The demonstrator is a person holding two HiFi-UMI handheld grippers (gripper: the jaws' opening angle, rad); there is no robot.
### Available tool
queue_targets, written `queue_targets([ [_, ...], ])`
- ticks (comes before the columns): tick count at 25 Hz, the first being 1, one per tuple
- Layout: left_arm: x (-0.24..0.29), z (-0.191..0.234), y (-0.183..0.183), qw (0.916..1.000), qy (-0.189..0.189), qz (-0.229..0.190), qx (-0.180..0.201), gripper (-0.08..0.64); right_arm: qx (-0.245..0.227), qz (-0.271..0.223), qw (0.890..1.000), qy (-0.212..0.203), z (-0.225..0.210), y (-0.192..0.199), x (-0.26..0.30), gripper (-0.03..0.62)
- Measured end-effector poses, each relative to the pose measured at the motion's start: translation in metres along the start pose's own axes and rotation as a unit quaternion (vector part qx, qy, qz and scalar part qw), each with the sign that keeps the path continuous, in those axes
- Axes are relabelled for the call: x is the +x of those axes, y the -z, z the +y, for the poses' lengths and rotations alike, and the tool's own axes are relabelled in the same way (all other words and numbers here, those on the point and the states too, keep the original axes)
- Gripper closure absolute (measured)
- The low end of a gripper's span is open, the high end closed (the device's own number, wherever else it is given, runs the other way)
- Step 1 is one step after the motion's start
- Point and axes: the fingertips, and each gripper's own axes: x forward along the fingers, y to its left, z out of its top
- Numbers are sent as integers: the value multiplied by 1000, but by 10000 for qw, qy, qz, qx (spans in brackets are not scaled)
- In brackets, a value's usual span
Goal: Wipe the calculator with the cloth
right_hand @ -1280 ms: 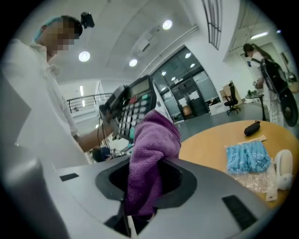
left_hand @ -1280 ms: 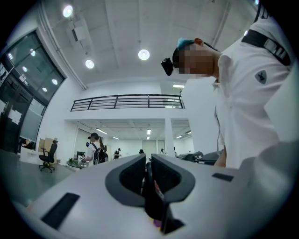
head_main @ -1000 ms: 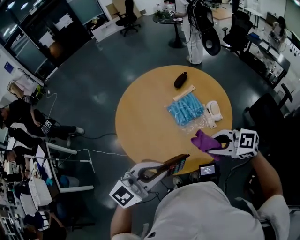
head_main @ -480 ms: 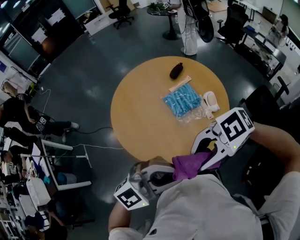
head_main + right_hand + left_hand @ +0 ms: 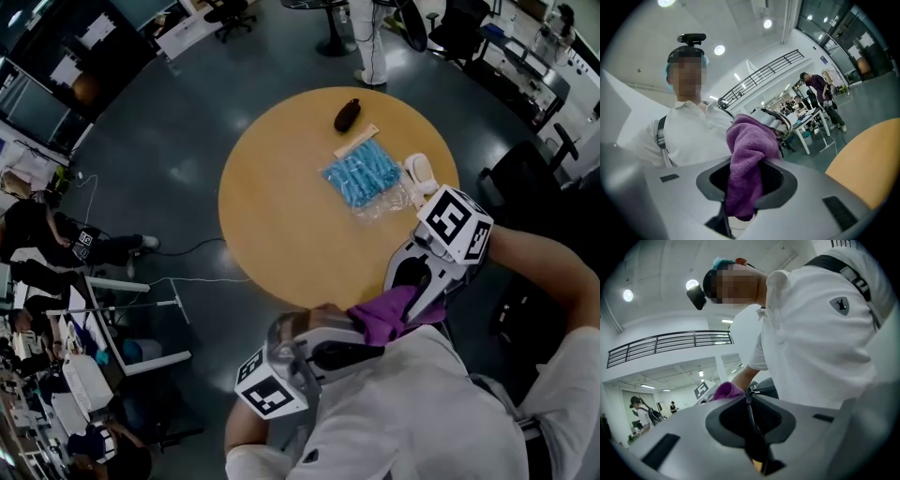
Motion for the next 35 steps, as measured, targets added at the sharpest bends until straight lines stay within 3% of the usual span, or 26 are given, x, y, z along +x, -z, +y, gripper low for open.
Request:
queue_targets([
  [6,15,-11,-3,9991,364,-1,201,517,254,202,9995,-64,-6,22,7,475],
  [11,25,-18,3,9930,425,441,1008,517,440,211,9987,-155,-13,29,2,476],
  [17,36,-27,13,9695,653,894,2188,517,405,731,9965,-90,-18,33,-7,474],
  [22,44,-31,29,9375,928,1181,3138,515,374,1357,9900,7,-29,38,-16,474],
  [25,46,-32,34,9224,1063,1287,3484,515,302,1664,9856,69,-36,38,-20,474],
  [35,63,-19,9,9294,716,931,3498,517,26,2238,9739,387,-66,57,-22,474],
])
